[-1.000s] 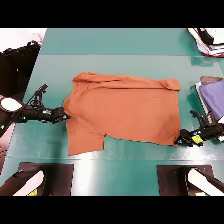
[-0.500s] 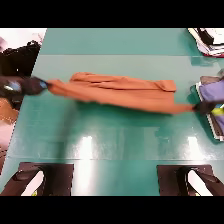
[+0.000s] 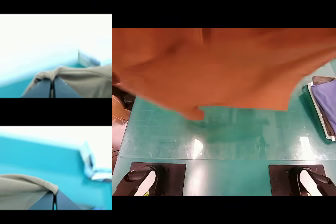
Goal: Fold the shirts.
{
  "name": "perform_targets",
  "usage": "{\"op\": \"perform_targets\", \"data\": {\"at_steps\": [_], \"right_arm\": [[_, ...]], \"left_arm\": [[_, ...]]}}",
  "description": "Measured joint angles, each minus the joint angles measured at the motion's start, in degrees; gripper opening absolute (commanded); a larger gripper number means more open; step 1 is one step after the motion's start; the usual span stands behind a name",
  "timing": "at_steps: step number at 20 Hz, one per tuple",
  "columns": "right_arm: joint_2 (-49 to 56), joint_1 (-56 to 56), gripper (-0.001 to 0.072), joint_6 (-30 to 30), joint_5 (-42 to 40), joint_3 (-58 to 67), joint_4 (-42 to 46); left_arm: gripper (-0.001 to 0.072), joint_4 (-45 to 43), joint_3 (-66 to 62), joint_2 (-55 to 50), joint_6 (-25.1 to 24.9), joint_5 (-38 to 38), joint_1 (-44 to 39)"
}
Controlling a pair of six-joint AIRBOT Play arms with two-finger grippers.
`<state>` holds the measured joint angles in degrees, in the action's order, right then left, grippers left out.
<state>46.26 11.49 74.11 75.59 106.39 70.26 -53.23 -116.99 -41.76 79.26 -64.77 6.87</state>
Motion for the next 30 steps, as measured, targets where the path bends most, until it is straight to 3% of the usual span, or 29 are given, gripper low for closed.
{"op": "perform_targets", "data": {"at_steps": [6,11,16,20,26,30], "right_arm": [[4.96,3.63,0.0017,2.27,5.31,11.52,-1.33],[13.4,-1.27,0.0017,2.91,10.51,3.89,-1.77],[27.39,-6.75,0.0017,3.1,13.35,-6.47,0.02],[40.87,-8.72,0.0016,3.1,10.08,-8.17,0.22],[55.3,-9.42,0.0016,3.54,4.22,2.58,0.17],[56.85,-9.51,0.0016,3.76,4.72,5.16,0.07]], "left_arm": [[0.0025,-0.2,-4.02,-1.27,1.49,1.01,-0.02],[0.0025,-0.31,9.81,-7.45,1.88,-6.16,-0.02],[0.0026,0.02,26.64,-20.31,1.46,-10.05,-0.04],[0.0025,0.79,33.35,-34.25,-1.05,-5.07,-0.02],[0.0025,4.52,29.07,-48.81,-6.12,7.74,-0.02],[0.0023,1.99,25.92,-51.12,-8.31,5.14,0.46]]}}
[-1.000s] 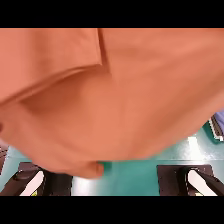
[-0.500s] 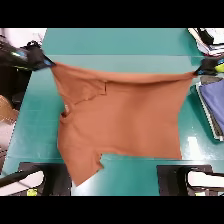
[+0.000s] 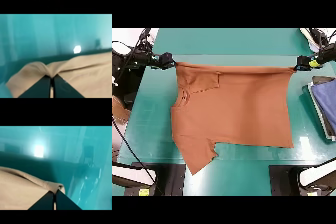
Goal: Fold the shirts.
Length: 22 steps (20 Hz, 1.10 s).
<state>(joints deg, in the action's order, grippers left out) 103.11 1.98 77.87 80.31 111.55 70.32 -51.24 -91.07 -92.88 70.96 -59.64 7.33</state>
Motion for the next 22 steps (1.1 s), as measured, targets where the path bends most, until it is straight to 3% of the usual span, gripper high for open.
{"op": "perform_targets", "data": {"at_steps": [4,12,13,14,15,16,22], "right_arm": [[-3.8,-1.16,0.0016,0.04,-0.66,-8.24,2.03],[-11.1,-5.16,0.0018,1.22,-8.7,-30.67,5.6],[-11.56,-5.29,0.0025,1.62,-9.49,-32.17,5.75],[-11.8,-5.46,0.0153,2.03,-9.7,-33.27,5.75],[-11.98,-5.62,0.0329,2.21,-9.68,-33.88,5.75],[-12.15,-5.64,0.0381,2.4,-9.53,-34.12,5.75],[-15.91,-4.61,0.0381,2.8,-4.81,-33.57,5.9]], "left_arm": [[0.0024,-6.75,2.6,0.37,-0.46,-6.16,-0.13],[0.0029,-10.88,14.88,1.55,-0.83,-8.57,-0.24],[0.009,-11.06,15.5,1.64,-0.79,-9.18,-0.24],[0.0358,-11.08,15.91,1.75,-0.57,-9.46,-0.24],[0.0415,-11.19,16.24,1.84,-0.15,-9.73,-0.24],[0.0415,-11.28,16.46,2.08,0.48,-10.25,-0.22],[0.0416,-15.87,19.28,10.54,3.02,-14.91,-0.22]]}}
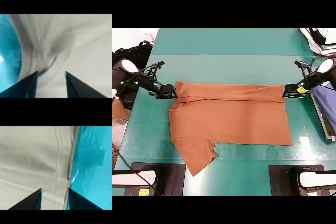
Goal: Fold the shirts.
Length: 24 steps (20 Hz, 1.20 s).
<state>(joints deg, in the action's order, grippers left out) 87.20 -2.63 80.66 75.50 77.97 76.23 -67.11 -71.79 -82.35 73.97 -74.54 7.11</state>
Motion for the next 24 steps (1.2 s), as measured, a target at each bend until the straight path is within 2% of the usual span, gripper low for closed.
{"op": "perform_targets", "data": {"at_steps": [4,10,16,24], "right_arm": [[-8.15,2.21,0.0381,0.04,0.9,-5.97,-0.09],[-19.32,4.46,0.0381,0.04,-3.37,-15.65,-0.15],[-23.93,4.81,0.0381,-0.13,-5.77,-18.08,-0.15],[-24.81,4.85,0.0376,-0.2,-6.03,-18.38,-0.17]], "left_arm": [[0.0418,-3.61,11.87,12.61,3.76,-3.19,-0.02],[0.0418,-1.53,35.93,30.34,9.05,-5.18,-0.07],[0.0417,3.32,47.54,34.75,10.93,-3.32,-0.07],[0.0416,6.82,51.08,35.45,11.56,0.5,-0.33]]}}
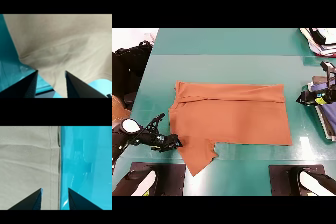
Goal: Fold the shirts.
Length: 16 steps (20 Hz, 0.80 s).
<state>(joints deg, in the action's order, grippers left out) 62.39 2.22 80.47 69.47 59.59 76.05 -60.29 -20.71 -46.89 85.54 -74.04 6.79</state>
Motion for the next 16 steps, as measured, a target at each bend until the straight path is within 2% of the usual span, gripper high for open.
{"op": "perform_targets", "data": {"at_steps": [4,6,7,10,14,15,16], "right_arm": [[-0.04,0.0,0.0376,0.0,-0.07,0.0,0.0],[-0.04,0.0,0.0375,0.0,-0.09,0.0,0.0],[-0.04,0.0,0.0374,0.0,-0.09,0.0,0.0],[-0.09,0.26,0.0357,-0.55,0.42,0.0,0.0],[-0.2,3.93,0.0365,-2.19,5.81,-1.55,0.04],[-0.44,5.81,0.0422,-2.58,7.3,-3.13,0.09],[-0.72,7.74,0.0519,-2.73,8.44,-5.11,0.15]], "left_arm": [[0.0412,0.39,0.22,0.0,1.57,2.84,-3.61],[0.0055,0.2,0.26,-0.02,2.23,5.01,-6.25],[0.0027,0.11,0.31,-0.04,2.51,6.01,-7.28],[0.0026,1.31,-0.13,-0.04,2.93,7.3,-9.29],[0.0026,2.62,-3.8,-0.04,2.93,5.05,-10.21],[0.0026,2.93,-5.07,-0.04,2.89,4.39,-10.32],[0.0026,2.99,-6.14,-0.04,2.8,3.91,-10.36]]}}
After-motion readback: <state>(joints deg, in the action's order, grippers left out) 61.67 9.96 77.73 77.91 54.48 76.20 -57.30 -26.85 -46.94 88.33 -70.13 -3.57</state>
